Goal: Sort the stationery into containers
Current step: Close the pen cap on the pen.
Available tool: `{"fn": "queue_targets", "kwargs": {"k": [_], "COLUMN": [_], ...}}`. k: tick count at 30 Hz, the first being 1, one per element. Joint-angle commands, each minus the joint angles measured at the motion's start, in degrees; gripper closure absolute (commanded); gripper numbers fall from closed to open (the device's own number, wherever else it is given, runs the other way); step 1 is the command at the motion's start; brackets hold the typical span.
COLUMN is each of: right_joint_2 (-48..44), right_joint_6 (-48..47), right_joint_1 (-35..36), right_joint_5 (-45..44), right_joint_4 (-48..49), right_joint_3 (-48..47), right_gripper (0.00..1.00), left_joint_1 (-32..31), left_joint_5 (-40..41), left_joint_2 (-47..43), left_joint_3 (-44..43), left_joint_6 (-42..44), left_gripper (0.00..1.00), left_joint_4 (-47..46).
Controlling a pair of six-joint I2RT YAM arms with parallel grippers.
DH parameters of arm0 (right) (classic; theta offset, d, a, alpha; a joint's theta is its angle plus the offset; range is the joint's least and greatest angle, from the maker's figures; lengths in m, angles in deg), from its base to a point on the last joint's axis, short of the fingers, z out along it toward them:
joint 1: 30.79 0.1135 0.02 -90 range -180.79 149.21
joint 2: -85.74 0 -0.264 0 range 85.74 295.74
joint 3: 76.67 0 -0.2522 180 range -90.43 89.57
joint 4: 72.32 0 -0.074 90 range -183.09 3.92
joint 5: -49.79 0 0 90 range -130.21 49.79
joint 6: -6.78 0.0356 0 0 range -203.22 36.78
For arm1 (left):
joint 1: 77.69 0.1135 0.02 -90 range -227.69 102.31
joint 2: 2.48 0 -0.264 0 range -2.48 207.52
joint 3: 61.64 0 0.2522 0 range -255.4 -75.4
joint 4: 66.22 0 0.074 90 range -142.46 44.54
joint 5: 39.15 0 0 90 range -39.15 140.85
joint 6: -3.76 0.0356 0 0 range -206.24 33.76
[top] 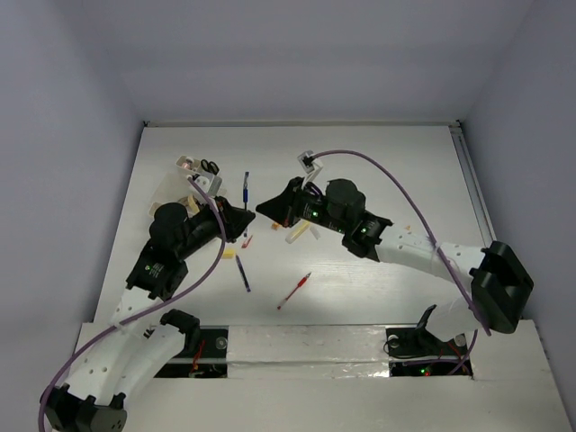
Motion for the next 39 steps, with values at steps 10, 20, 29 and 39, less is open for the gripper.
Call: {"fn": "queue_targets", "kwargs": {"k": [10, 20, 29, 39], "right_joint_2": [-6.73, 0.02, 7.5, 8.73], "right_joint_6": [-5.86, -12.29, -12.64, -11.24], "right_joint_1": [0.44, -1.23, -1.23, -1.23], "right_joint_5": [-3.71, -6.8, -9.0, -6.8], "right_joint_4": [-4.46, -16.41, -22.05, -22.4], "right_joint_3": [-0.75, -19.82, -28.88, -28.19], "right_gripper": [0.46, 0.12, 0.26, 0.46], "left_joint_1": [0.29, 0.29, 0.29, 0.29], "left_joint_5": [-1.56, -4.03, -4.99, -4.73], "left_joint_2": [-0.42, 0.55, 0.63, 0.72], "left_joint_3": [-0.44, -0.17, -0.08, -0.17], "left_joint_6": [0.67, 0.58, 0.41, 0.49], "left_gripper": [1.0, 1.0, 1.0, 1.0], "left_joint_4": [-3.45, -3.97, -4.33, -4.33]}}
